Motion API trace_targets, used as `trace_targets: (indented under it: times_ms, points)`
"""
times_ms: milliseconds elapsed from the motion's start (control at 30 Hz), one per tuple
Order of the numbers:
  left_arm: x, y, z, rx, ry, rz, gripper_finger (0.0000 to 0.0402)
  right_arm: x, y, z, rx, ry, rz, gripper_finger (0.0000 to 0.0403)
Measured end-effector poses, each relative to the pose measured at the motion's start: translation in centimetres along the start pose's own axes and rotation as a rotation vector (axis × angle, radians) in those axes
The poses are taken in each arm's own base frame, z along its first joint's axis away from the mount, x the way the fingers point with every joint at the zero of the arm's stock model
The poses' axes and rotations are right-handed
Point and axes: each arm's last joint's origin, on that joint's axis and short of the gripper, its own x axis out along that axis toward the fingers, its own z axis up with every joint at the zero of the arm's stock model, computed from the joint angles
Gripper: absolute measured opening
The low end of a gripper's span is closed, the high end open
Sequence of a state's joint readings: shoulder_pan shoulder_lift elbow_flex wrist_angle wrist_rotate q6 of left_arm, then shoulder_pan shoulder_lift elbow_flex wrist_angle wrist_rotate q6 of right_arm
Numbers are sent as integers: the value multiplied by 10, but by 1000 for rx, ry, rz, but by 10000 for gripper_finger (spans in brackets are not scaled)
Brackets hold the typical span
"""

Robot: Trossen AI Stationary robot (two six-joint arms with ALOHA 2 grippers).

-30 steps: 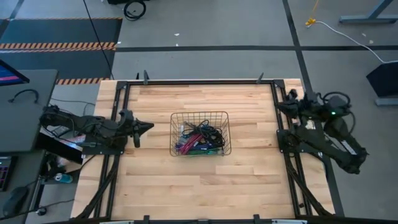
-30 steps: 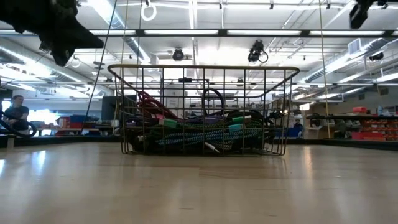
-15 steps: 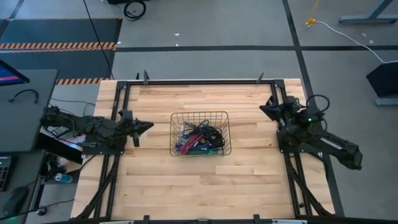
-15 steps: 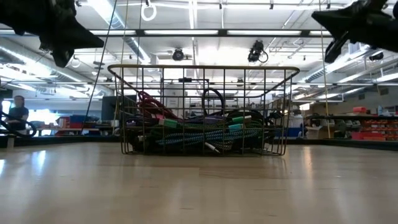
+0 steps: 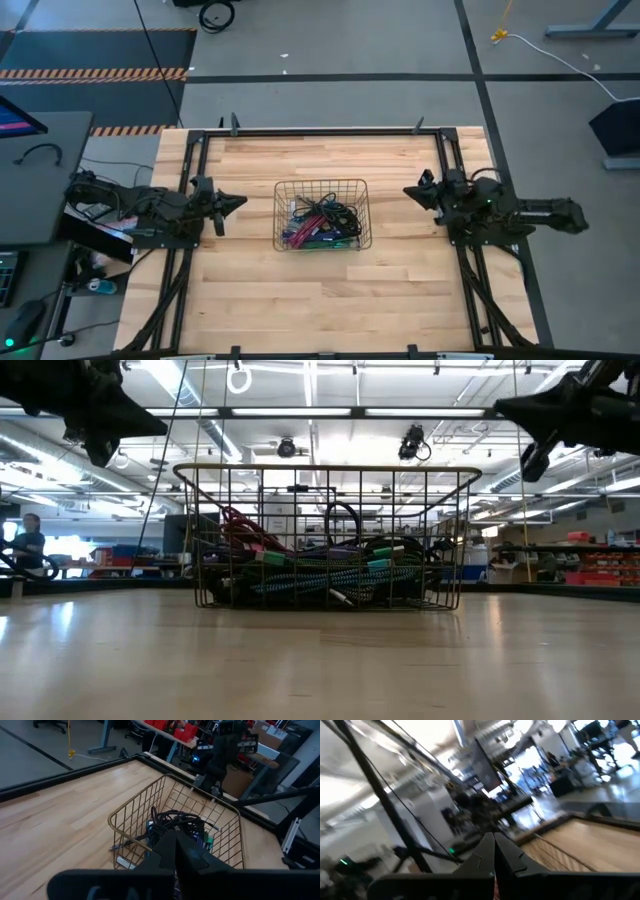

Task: Pick and place USB-C Cables
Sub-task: Return to Home Position

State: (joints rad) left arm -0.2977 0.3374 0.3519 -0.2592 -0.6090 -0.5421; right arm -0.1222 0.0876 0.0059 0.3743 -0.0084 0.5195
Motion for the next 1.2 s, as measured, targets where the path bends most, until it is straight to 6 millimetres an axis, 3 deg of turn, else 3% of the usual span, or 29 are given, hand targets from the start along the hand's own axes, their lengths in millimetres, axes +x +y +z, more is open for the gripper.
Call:
trace_targets:
  times_ms: [300, 500, 700, 900, 1200]
  points:
    - [0, 0, 0, 84, 0, 1, 4, 4, -1, -12, -232, 95, -50, 0]
    - [0, 0, 0, 78, 0, 0, 6, 5, -3, -12, -252, 93, -98, 0]
    - [0, 0, 0, 83, 0, 1, 17, 4, -7, -10, -263, 29, -254, 12]
    - [0, 0, 1, 59, -9, 2, 22, 4, -7, -10, -343, 48, -228, 22]
    - [-1, -5, 0, 321, 32, -158, 23, 4, -6, -10, -292, 53, -191, 24]
